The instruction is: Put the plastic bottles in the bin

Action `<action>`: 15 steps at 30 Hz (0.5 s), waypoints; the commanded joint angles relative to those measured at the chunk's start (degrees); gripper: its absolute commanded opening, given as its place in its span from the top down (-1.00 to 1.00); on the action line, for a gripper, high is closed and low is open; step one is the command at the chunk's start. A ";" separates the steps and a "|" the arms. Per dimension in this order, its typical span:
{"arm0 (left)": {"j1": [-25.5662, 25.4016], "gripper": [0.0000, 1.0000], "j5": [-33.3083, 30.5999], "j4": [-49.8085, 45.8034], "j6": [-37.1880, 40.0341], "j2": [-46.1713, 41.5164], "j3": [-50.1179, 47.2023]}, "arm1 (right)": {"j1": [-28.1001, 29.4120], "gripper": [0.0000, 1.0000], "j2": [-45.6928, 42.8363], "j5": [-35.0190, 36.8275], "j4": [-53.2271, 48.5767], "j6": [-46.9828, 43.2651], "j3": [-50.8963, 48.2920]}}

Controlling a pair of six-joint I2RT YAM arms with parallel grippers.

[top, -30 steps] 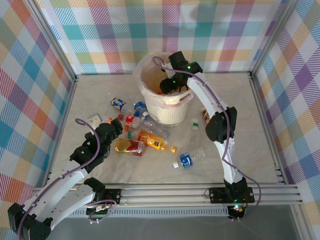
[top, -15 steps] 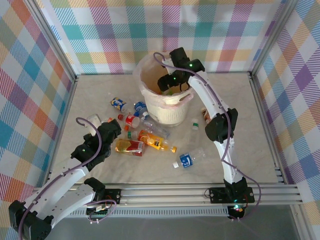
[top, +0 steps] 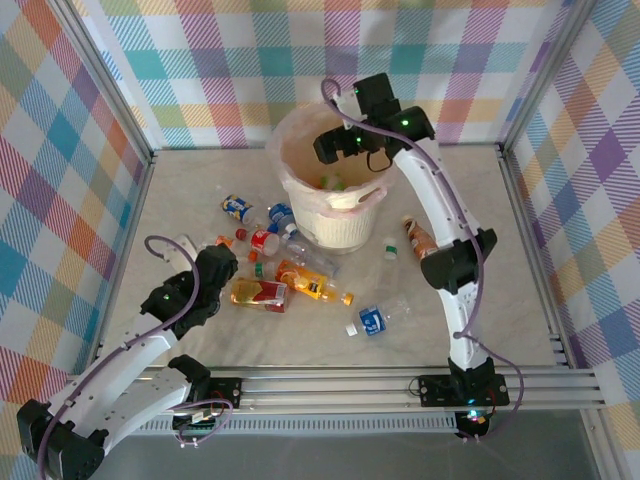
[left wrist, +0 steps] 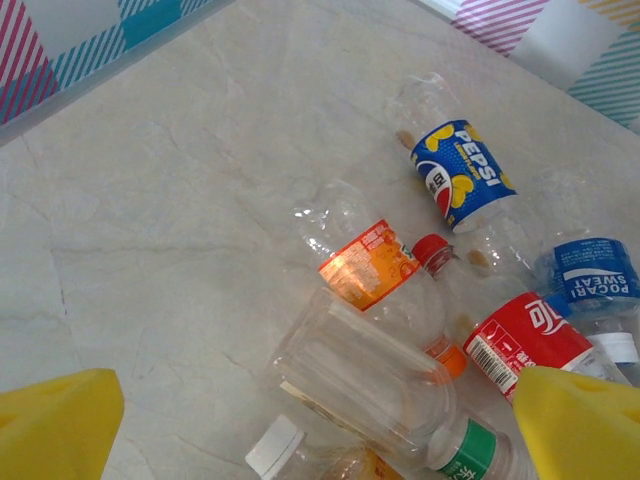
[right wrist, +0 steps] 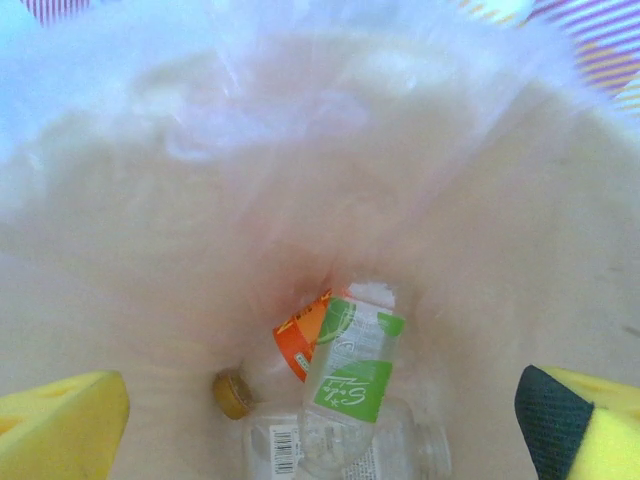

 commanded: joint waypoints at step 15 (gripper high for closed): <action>1.31 -1.00 13.98 -0.95 -15.04 -1.79 -5.47 | -0.25 -0.99 -25.17 23.80 0.36 11.24 -24.74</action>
